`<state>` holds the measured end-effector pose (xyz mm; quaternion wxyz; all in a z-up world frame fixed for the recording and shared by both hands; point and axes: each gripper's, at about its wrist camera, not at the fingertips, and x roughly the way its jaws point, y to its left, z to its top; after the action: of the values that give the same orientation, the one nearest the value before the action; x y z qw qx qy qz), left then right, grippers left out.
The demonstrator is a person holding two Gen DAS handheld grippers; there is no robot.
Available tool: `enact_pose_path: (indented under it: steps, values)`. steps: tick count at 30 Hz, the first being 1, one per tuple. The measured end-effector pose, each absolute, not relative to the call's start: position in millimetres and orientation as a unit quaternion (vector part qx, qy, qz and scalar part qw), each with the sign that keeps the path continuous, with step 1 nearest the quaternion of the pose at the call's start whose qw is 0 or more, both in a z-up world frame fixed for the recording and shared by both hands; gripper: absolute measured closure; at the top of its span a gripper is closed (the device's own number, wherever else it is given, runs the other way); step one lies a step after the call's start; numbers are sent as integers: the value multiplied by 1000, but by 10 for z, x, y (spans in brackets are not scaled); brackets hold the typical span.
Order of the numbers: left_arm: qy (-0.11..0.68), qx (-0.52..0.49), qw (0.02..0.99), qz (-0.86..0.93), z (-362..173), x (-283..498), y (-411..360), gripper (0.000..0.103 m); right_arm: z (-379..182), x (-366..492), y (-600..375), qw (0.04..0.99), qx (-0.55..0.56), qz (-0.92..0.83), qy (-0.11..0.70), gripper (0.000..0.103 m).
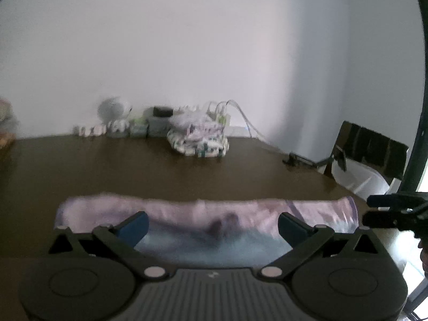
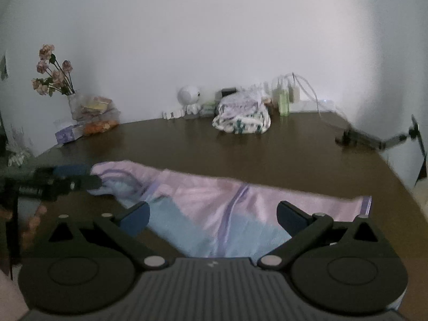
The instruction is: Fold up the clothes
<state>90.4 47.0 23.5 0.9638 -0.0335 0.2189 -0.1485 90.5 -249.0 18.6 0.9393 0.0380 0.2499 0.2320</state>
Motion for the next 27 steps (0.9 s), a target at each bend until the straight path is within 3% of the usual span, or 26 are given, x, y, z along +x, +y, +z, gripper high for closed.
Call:
enact_pose_path:
  steps: [8, 17, 23, 27]
  values:
    - [230, -42, 962, -140, 71, 326, 389, 0, -36, 720, -2266, 920, 51, 262, 288, 0]
    - [228, -95, 965, -84, 137, 375, 927, 0, 146, 709, -1982, 919, 12, 273, 286, 0]
    - [280, -267, 921, -46, 218, 857, 1648, 3, 731, 1170, -1442, 882, -7, 372, 289, 0]
    - [309, -327, 893, -13, 176, 1149, 1907, 14, 1094, 1769, -790, 845, -88, 428, 309, 1]
